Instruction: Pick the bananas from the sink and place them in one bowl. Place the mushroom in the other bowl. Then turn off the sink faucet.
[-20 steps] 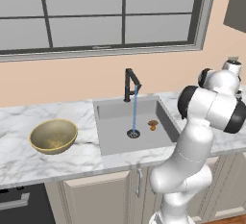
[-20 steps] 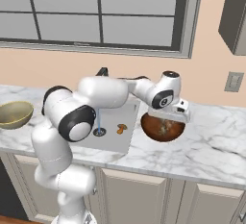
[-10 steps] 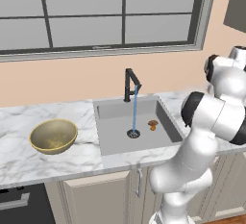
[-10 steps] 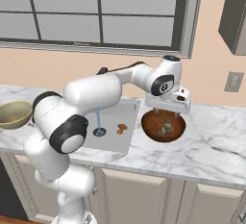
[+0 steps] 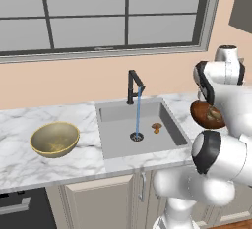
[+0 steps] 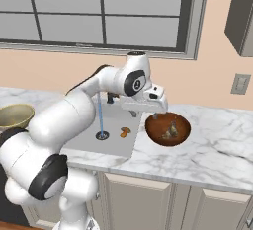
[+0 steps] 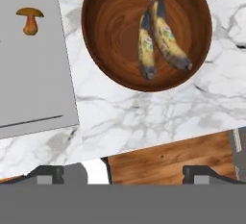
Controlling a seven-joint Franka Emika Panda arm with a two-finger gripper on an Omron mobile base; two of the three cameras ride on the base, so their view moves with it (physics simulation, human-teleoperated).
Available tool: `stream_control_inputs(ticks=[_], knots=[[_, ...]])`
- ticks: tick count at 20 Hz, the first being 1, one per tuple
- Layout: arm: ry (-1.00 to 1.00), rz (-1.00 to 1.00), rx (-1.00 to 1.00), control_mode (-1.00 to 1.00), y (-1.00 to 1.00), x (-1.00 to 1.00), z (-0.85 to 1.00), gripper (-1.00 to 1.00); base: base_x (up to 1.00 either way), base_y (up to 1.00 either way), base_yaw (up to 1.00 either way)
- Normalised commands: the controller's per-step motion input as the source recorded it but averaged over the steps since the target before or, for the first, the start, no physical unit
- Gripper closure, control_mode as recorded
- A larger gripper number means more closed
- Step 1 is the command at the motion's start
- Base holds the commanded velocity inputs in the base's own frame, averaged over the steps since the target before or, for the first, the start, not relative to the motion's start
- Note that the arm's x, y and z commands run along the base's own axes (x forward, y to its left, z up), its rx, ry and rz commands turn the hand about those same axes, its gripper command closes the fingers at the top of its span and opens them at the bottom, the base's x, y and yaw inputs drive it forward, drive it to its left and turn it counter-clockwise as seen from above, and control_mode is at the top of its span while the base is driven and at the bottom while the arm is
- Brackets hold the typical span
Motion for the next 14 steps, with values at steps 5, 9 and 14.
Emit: stream_control_inputs(ticks=[5,9,14], knots=[[0.00,0.00,-0.07,-1.00,0.93,-0.31,0.04,-1.00,0.00,0.00,0.00],[-0.02,0.00,0.00,-1.00,0.83,-0.14,0.09,-1.00,0.00,0.00,0.00],[-0.16,-0.02,0.02,-1.00,0.78,-0.01,0.01,-1.00,0.00,0.00,0.00]])
